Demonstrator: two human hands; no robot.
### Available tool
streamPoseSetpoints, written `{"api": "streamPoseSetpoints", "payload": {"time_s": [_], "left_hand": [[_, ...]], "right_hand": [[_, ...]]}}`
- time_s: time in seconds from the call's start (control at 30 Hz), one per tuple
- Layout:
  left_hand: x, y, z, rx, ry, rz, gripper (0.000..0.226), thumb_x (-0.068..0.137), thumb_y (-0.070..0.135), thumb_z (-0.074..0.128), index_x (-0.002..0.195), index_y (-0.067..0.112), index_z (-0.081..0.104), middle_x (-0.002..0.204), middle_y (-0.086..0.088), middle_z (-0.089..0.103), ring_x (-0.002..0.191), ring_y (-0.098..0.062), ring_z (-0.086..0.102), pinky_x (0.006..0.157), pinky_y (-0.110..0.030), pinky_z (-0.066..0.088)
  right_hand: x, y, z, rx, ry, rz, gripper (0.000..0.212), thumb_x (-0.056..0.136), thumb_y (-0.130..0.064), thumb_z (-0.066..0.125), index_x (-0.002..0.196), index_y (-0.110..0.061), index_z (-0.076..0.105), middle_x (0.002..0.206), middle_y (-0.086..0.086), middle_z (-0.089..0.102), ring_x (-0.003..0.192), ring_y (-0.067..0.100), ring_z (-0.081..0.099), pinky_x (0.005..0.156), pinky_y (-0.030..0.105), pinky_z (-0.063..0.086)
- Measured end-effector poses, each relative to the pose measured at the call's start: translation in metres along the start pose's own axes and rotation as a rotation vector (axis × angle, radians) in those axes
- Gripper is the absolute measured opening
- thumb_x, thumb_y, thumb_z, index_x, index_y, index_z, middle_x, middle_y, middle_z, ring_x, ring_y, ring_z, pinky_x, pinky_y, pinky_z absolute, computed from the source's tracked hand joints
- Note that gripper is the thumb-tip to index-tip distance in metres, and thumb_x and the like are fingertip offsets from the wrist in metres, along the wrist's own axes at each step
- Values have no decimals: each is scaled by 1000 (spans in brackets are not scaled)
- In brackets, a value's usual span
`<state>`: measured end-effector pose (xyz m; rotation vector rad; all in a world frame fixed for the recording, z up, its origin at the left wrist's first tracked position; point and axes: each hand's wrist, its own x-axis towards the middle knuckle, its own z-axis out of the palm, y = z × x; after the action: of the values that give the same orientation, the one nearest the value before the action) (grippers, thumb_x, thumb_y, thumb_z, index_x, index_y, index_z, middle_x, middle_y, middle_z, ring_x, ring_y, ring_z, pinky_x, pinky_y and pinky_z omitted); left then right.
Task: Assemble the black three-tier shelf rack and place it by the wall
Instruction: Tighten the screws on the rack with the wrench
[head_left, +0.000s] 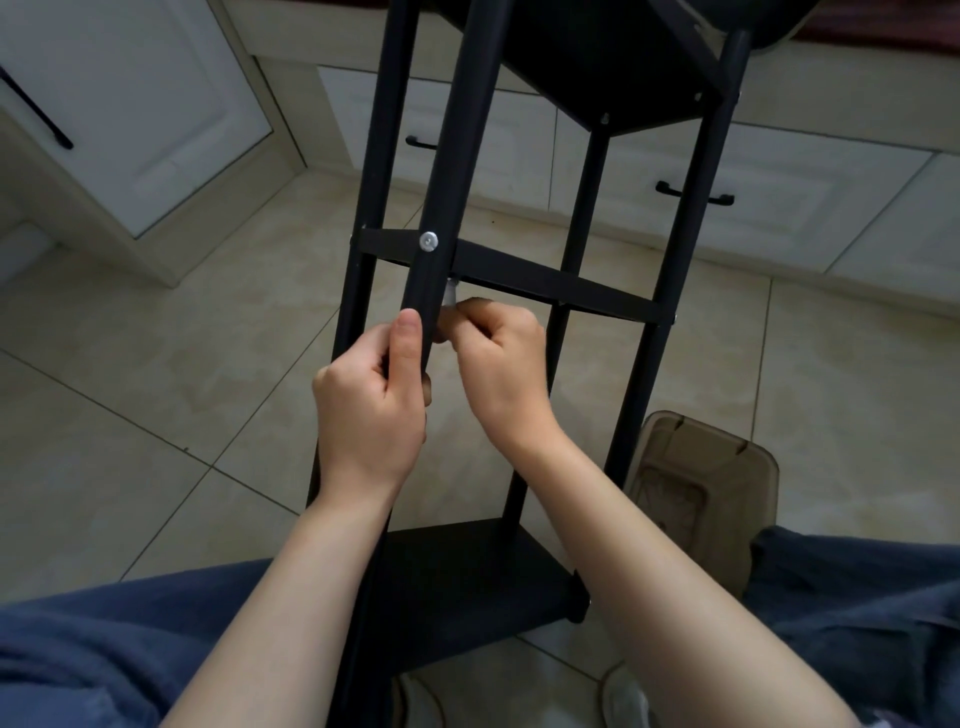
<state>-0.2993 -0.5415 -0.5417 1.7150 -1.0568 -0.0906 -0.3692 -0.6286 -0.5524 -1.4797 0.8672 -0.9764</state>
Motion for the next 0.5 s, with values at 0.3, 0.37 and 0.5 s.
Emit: {"api": "streamPoseSetpoints", "payload": {"time_s": [0.3,0.37,0.5], "left_hand": [[-2,1,-1,20,-2,-11,46,103,53,34,65,32,50,51,5,54,43,-14,55,43,-37,45],[-2,3,-1,20,-2,-16,47,103,53,34,65,30,50,52,4,54,44,-14,55,43,-40,46],[-1,4,-2,28,-3,-12,47,103,51,34,65,29,50,53,2,55,45,-16,55,44,-44,46]], "right_hand": [[-2,-9,-4,58,9,7,21,93,-8,61,81,-4,78,75,13,73,76,27,67,72,42,53],[-3,-11,-3,67,12,-19,22,93,-9,61,78,-2,76,69,13,70,64,23,62,62,36,50],[-2,-13,-3,58,21,-48,37,94,-10,63,59,0,63,48,1,48,47,7,37,51,27,35]]}}
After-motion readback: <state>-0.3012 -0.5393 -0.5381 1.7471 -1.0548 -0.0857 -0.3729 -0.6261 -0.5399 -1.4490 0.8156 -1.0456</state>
